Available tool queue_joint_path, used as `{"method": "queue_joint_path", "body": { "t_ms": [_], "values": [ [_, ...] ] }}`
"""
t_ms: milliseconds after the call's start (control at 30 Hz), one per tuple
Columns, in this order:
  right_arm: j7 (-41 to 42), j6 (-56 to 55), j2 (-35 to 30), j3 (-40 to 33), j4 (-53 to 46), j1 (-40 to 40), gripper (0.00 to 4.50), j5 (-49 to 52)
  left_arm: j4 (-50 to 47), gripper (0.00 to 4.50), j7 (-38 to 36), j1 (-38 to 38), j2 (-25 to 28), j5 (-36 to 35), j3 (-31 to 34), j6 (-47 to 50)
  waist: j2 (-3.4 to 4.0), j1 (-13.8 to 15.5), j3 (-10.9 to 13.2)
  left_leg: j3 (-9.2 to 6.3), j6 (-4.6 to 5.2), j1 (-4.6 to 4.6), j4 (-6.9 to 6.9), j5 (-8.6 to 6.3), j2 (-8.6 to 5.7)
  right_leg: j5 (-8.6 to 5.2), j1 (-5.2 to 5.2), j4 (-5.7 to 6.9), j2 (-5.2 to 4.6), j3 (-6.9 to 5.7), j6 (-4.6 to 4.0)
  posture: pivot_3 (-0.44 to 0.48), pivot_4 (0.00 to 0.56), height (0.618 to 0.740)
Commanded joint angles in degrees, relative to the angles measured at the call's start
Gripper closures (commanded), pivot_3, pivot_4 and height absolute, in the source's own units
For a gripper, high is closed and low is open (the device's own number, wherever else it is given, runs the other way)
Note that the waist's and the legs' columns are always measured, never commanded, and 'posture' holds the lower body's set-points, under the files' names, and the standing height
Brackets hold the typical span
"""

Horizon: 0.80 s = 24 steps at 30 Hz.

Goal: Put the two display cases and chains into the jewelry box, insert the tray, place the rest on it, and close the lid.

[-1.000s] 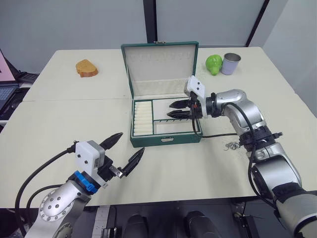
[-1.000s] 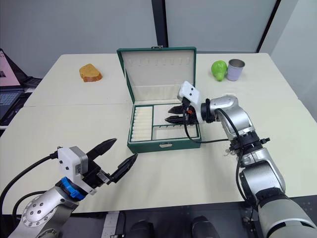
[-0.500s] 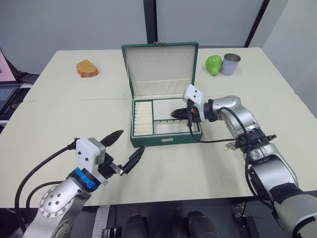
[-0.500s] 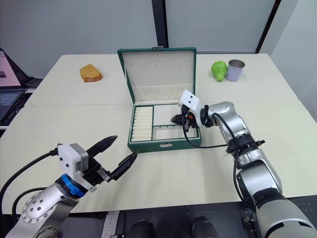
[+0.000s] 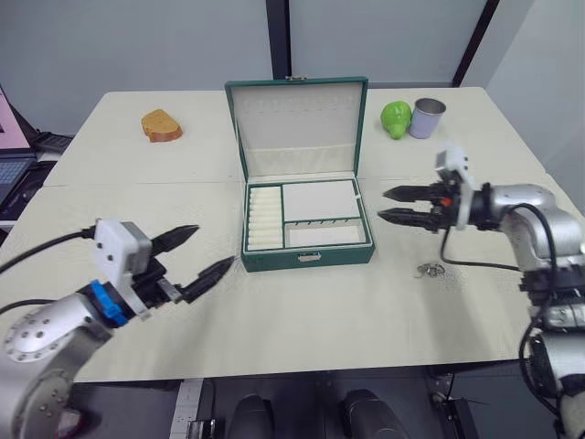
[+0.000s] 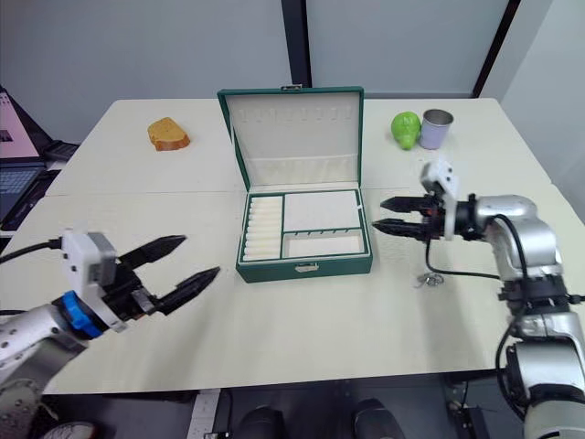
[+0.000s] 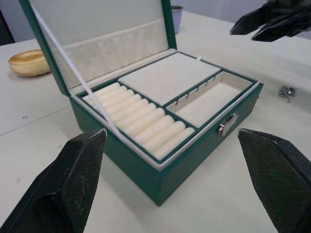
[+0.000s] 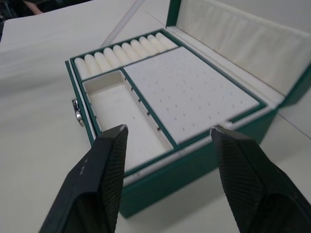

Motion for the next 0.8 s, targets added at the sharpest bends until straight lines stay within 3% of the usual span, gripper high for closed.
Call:
{"method": "queue_joint_path", "body": {
  "t_ms": [33,100,467,800],
  "values": [
    [0.6,-0.5,-5.2,-5.7,-4.2,5.4,0.5,2.5,6.7,0.0,-4.9,-1.1,3.2,1.0,4.6,-1.7,0.0,0.0,0.0,0.0,0.0,0.01,-0.01,0.0,0.0,0.0,0.02,-0.05,0.0,0.0,0.0,0.0,0.15,0.74],
    [-0.4,-0.8,-6.9,-8.4,-5.1,9.0,0.05,3.2,10.8,0.0,-6.9,-1.6,4.1,2.5,4.6,-2.9,0.0,0.0,0.0,0.04,0.0,0.01,-0.03,0.0,-0.02,0.0,0.03,-0.13,-0.01,0.03,0.0,0.0,0.15,0.74],
    [-6.8,-4.8,-8.5,-17.9,-2.8,26.1,0.05,3.0,22.5,0.0,-10.9,-2.2,4.6,8.8,6.2,-7.2,0.0,0.0,0.0,0.09,0.0,0.0,-0.06,0.0,0.0,0.0,0.08,-0.24,-0.01,0.04,0.0,0.0,0.15,0.74],
    [-8.5,-7.8,-8.0,-16.2,0.8,28.2,0.05,1.9,25.2,0.0,-11.2,0.7,3.2,10.3,7.9,-8.7,0.0,0.0,0.0,0.11,0.0,0.03,-0.05,0.0,0.01,0.0,0.1,-0.22,-0.01,0.06,0.0,0.0,0.15,0.74]
  ]
}}
